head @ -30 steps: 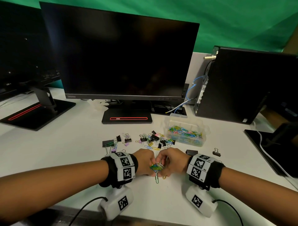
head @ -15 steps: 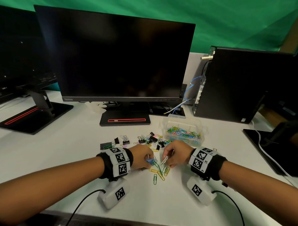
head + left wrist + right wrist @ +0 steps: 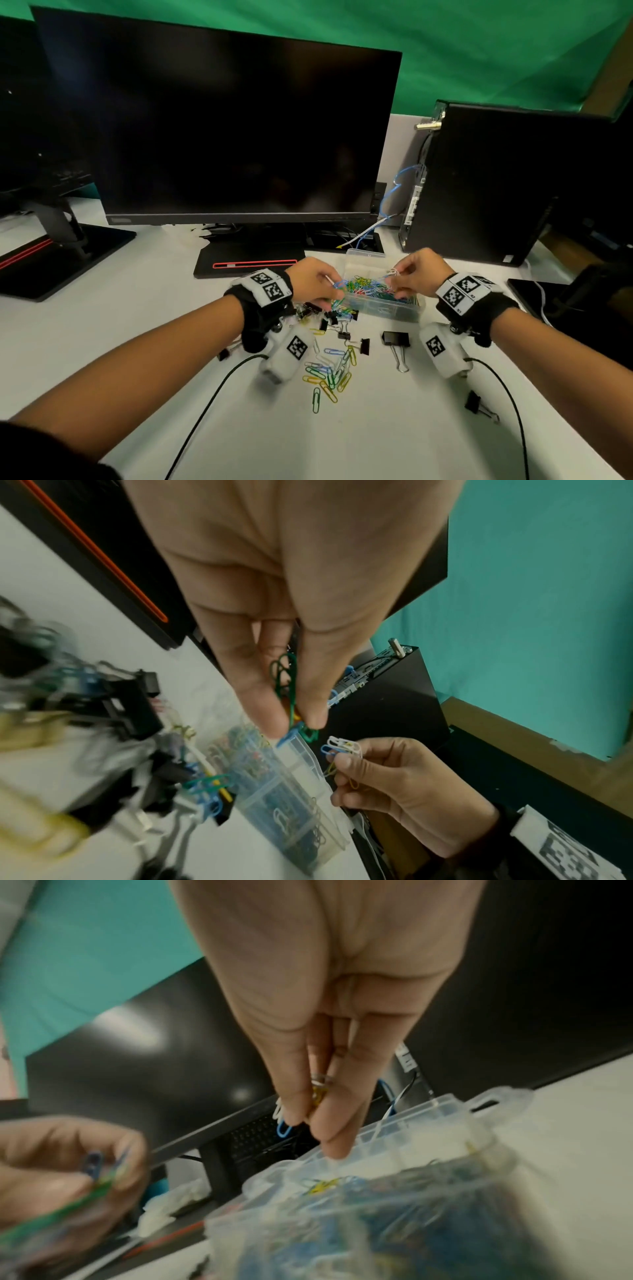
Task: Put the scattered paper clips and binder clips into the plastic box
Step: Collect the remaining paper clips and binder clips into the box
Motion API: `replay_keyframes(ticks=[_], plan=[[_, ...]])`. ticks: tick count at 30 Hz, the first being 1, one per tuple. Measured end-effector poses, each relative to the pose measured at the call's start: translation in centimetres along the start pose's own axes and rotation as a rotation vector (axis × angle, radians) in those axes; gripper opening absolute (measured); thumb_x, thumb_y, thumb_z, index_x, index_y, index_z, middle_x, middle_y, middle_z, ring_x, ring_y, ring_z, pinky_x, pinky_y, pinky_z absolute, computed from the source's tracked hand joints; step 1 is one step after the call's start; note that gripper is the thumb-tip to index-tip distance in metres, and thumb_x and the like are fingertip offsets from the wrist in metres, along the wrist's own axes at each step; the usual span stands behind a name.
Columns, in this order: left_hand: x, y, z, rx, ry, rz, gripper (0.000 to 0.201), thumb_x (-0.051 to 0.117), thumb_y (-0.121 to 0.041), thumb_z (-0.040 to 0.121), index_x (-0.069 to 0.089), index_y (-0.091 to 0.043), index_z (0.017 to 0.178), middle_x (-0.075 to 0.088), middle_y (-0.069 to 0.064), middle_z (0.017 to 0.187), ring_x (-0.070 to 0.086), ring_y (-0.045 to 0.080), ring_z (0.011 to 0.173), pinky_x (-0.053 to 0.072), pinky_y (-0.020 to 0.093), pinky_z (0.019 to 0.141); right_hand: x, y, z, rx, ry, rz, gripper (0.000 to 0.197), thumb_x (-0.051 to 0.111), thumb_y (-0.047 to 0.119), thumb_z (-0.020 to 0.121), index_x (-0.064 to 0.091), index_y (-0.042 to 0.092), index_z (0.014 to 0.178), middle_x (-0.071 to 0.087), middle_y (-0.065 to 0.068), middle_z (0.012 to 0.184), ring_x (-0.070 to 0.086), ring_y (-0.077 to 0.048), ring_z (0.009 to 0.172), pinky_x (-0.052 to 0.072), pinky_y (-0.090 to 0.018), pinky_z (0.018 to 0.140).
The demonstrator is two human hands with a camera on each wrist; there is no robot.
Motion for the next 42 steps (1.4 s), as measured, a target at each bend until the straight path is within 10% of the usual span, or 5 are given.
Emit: replay_keyframes(ticks=[9, 16, 19, 27, 42], plan=[[1.6, -2.2, 5.5, -0.049, -0.105, -0.093, 0.011, 0.065, -0.006, 0.086, 0.064, -0.007, 0.096, 0.061, 0.003, 0.069, 0.061, 0.002, 0.042, 0.056, 0.015, 0.056, 1.9, -0.3, 1.5, -0.052, 0.086, -0.505, 0.019, 0.065, 0.019, 0.084, 0.073, 0.011, 0.099, 0.071, -0.008, 0.097, 0.061, -0.019, 0.079, 0.045, -0.023, 0.069], [2.6, -1.5, 5.8, -0.170, -0.065, -0.173, 0.026, 0.038, -0.001, 0.098, 0.059, 0.004, 0.111, 0.063, 0.011, 0.095, 0.060, 0.028, 0.097, 0.043, 0.040, 0.105, 1.2, -0.4, 1.4, -0.080, 0.036, -0.389, 0.031, 0.046, 0.000, 0.089, 0.069, 0.014, 0.105, 0.067, -0.006, 0.102, 0.053, -0.005, 0.056, 0.046, -0.013, 0.050], [1.5, -1.7, 5.5, -0.104, -0.085, -0.080, 0.033, 0.040, 0.002, 0.095, 0.052, 0.004, 0.126, 0.058, 0.020, 0.127, 0.059, 0.028, 0.112, 0.048, 0.033, 0.095, 1.1, 0.2, 1.0, -0.132, 0.019, -0.393, 0.029, 0.049, 0.001, 0.088, 0.071, 0.015, 0.099, 0.069, -0.008, 0.103, 0.056, -0.011, 0.064, 0.050, -0.019, 0.063], [-3.2, 0.1, 2.1, 0.024, -0.068, 0.300, 0.022, 0.059, -0.010, 0.088, 0.070, -0.010, 0.107, 0.067, 0.006, 0.093, 0.057, 0.006, 0.073, 0.044, 0.005, 0.058, 4.7, 3.8, -1.8, -0.311, 0.119, -0.382, 0.017, 0.061, 0.011, 0.085, 0.073, 0.014, 0.096, 0.069, -0.004, 0.096, 0.053, -0.010, 0.079, 0.039, -0.017, 0.073], [-0.1, 5.1, -5.4, -0.038, 0.120, 0.738, 0.055, 0.053, -0.017, 0.089, 0.035, -0.023, 0.141, 0.052, -0.002, 0.132, 0.051, 0.017, 0.113, 0.040, 0.025, 0.095, 13.7, 5.8, -7.4, -0.474, 0.445, -0.569, 0.036, 0.060, 0.011, 0.083, 0.063, 0.016, 0.118, 0.067, -0.004, 0.108, 0.050, -0.008, 0.082, 0.038, -0.018, 0.074]])
Point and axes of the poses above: each hand's wrist, its own z-axis towards the middle knuckle, its own x-axis out of the palm, y = z × x, the point moved 8 cm from there along z, towards the middle knuckle
